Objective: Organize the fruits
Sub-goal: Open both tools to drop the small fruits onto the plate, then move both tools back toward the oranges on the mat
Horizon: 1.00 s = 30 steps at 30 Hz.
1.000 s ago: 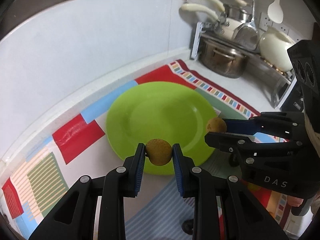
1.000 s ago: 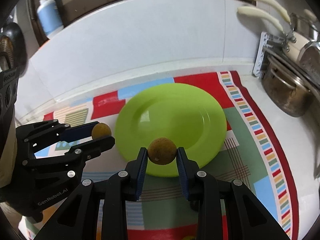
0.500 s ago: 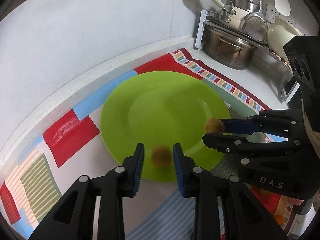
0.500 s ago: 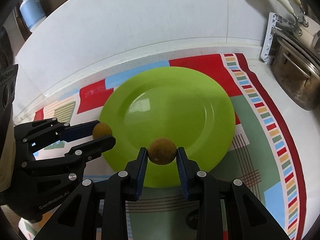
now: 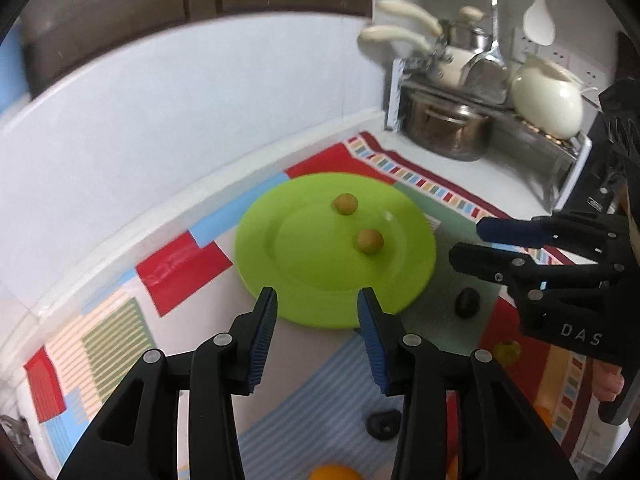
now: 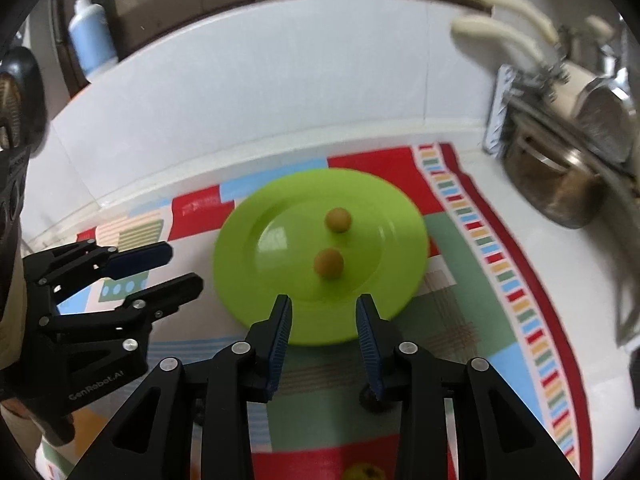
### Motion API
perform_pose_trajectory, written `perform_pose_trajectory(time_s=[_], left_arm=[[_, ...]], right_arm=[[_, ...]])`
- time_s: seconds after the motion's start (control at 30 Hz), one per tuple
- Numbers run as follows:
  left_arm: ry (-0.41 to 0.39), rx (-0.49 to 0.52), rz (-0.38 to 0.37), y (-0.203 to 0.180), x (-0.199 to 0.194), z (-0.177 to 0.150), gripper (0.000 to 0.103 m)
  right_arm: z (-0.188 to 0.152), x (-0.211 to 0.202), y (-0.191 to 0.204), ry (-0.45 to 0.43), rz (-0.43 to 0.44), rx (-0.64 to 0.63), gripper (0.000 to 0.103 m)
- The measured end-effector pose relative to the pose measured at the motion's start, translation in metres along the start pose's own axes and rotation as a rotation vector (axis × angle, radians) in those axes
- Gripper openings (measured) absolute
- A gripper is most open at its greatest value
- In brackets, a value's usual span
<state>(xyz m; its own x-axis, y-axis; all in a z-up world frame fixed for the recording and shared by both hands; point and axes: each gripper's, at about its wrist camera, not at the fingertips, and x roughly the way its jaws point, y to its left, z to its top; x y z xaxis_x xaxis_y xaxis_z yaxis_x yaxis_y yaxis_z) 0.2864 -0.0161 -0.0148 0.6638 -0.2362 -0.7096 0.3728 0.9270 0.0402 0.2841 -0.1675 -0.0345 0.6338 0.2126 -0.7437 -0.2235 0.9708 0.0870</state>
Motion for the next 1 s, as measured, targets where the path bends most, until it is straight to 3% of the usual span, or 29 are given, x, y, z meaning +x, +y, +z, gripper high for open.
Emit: perform_pose_trajectory(time_s=[0.3,0.53,0.7,1.0], left_arm=[[-0.115,-0.013,0.005,-0.021,-0.071,-0.016,0.058],[-0.182,0.002,0.053,-0.031,-0.111,-0.033,0.068],[-0.198,0.012,0.068,-0.041,-0.129,-0.049,0.072],[-0.197,-0.001,0.069,-0.047,-0.141,-0.078,0.074]], right_arm=[[-0.022,-0.063,0.011,-0.106,-0.005,0.023,0.048],[-0.044,-0.099,0.02,-0.15,-0.021,0.052,0.055],[-0.06,-0.117,0.024,-0.168,-0.035,0.06,0.06],[-0.093,-0.137,0.03,-0.174,-0.093,0.067,0.061]])
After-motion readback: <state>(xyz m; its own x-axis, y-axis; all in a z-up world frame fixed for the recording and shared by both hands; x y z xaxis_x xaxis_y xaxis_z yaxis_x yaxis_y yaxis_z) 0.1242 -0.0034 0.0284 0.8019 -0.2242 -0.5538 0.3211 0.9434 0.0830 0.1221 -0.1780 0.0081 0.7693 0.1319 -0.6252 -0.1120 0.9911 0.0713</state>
